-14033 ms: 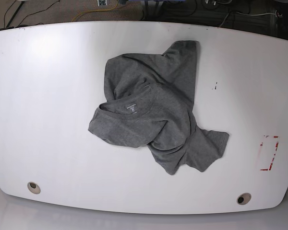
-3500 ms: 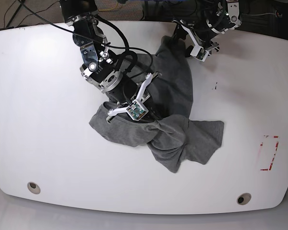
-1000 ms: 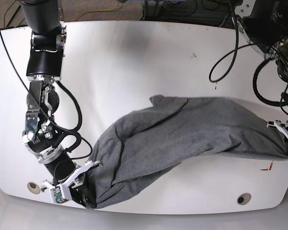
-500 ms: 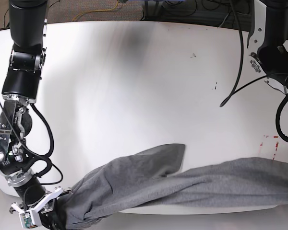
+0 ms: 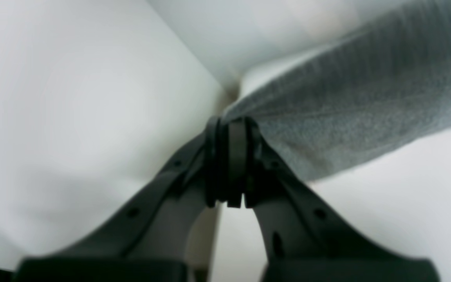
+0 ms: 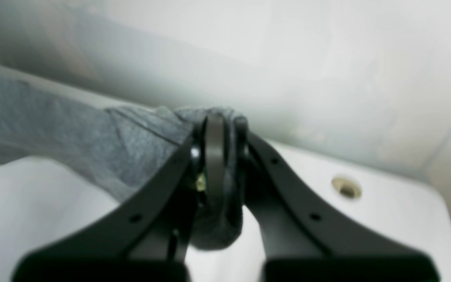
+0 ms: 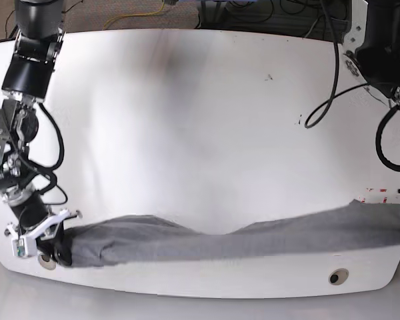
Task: Layout the t-shirt on the table in an organized manner, then fold the t-shirt properly
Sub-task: 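Lift and pull the t-shirt apart with both grippers, stretching it out, then lay the stretched t-shirt flat and open both grippers, then grasp the t-shirt corner near the right gripper again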
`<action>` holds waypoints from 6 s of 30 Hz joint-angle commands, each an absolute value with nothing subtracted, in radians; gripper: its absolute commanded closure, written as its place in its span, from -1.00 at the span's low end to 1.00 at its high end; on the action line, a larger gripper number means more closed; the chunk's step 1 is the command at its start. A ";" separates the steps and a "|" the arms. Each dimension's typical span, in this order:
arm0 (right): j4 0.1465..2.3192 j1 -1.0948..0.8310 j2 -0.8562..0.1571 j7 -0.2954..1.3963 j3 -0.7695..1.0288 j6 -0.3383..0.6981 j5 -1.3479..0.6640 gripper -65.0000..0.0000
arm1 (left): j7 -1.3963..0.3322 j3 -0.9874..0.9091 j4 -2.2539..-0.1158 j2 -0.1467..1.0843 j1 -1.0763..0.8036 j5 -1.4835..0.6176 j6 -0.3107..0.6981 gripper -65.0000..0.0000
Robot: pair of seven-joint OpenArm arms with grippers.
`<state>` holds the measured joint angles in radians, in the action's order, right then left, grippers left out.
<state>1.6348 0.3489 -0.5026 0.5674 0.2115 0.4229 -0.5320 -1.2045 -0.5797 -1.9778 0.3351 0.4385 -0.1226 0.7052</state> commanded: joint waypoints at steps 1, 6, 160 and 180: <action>1.679 0.282 -0.506 0.539 0.242 0.415 -0.539 1.00 | -1.184 -0.615 -1.991 0.325 0.394 -0.110 0.698 1.00; 1.716 0.127 -0.453 0.538 0.297 0.418 -0.533 1.00 | -1.164 -0.645 -1.991 0.292 0.280 -0.110 0.698 1.00; 1.873 -0.237 -0.148 0.501 0.002 0.483 0.070 0.97 | -1.064 -0.734 -1.989 0.321 -0.202 -0.099 0.698 -0.21; 1.790 -0.225 -0.142 0.496 -0.002 0.481 0.068 0.05 | -1.064 -0.734 -1.989 0.321 -0.202 -0.099 0.698 -0.21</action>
<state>1.7905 -0.2382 -0.1436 0.5167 -0.0040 0.4873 0.0769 -1.0794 -0.7280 -1.9755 0.3035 -0.2077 -0.0975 0.7040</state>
